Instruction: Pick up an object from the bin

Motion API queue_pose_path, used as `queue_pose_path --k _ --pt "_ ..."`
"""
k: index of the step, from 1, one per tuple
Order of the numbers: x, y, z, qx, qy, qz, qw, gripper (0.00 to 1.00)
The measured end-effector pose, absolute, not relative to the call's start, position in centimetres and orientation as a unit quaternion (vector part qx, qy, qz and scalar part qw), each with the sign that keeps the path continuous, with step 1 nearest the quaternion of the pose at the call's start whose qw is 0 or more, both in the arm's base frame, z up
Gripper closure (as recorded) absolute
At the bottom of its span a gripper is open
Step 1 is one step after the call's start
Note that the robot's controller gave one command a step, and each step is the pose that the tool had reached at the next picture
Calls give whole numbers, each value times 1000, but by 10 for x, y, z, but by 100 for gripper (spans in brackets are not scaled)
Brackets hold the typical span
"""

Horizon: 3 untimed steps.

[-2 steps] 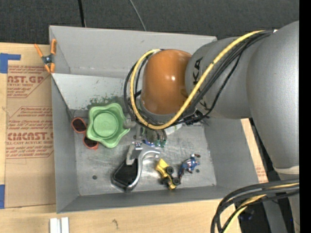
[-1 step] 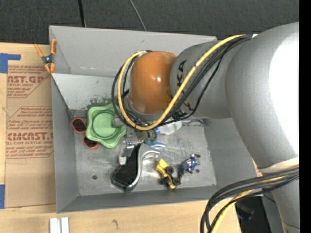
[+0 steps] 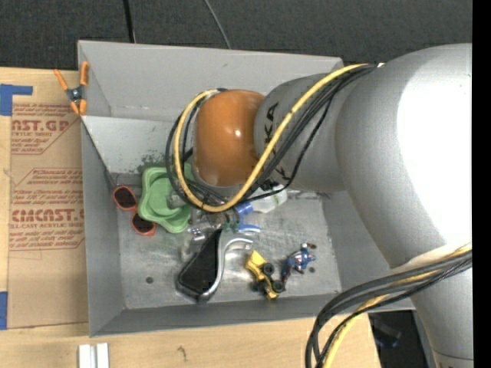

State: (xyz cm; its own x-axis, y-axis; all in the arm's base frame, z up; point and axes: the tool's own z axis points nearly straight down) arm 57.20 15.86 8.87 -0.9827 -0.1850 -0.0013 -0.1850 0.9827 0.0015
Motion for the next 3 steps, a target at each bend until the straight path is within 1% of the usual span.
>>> queue_pose_path --k 1,2,3 --pt "570 154 118 -113 994 1 2 0" --pt "567 152 83 -58 998 2 5 0" --pt "572 153 89 -53 998 4 14 100"
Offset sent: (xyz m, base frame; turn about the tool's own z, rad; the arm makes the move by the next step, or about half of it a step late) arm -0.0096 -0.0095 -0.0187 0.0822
